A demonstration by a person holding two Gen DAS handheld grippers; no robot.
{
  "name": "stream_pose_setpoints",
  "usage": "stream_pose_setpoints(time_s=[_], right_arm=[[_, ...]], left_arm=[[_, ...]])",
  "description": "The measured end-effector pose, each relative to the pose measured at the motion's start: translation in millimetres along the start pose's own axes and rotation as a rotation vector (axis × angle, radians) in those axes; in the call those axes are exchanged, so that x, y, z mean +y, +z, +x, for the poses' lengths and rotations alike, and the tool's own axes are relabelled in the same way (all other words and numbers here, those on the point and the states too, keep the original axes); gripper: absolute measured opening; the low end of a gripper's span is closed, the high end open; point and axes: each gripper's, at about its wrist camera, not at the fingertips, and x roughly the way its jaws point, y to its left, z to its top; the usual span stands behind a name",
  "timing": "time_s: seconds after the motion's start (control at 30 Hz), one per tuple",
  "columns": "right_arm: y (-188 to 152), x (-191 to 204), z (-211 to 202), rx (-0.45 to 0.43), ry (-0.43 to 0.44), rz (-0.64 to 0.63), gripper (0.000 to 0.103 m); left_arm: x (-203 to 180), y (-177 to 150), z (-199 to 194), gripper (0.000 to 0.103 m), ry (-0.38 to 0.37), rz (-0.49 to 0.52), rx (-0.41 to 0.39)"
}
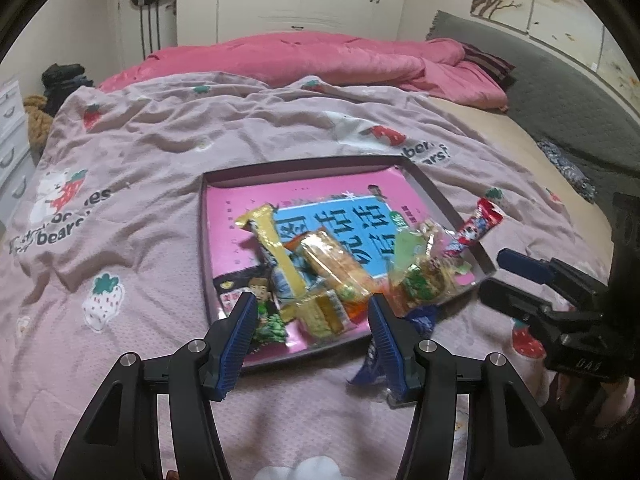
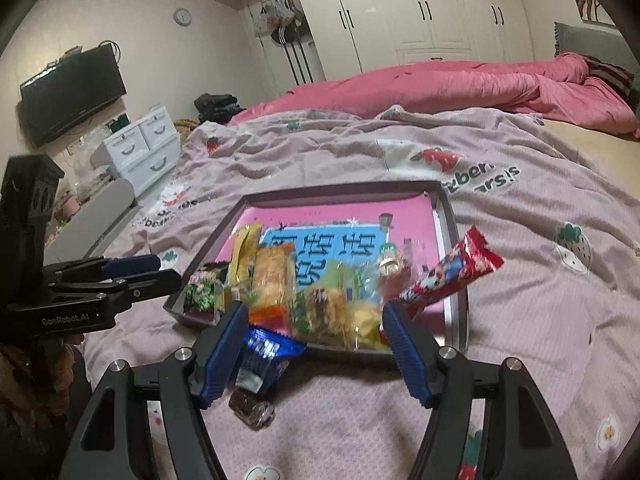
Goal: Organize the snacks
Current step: 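Move both open grippers back to the blue bag and brown candy beside the tray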
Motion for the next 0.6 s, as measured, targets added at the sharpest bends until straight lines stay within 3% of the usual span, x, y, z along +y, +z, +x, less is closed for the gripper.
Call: stream_pose_setpoints(time_s=[0.6], right_arm=[[-40,24,-13,0.105,-0.048,0.006,0.069]], left_arm=[[-27,-18,-1,0.059,-0.053,0.087,0.048]])
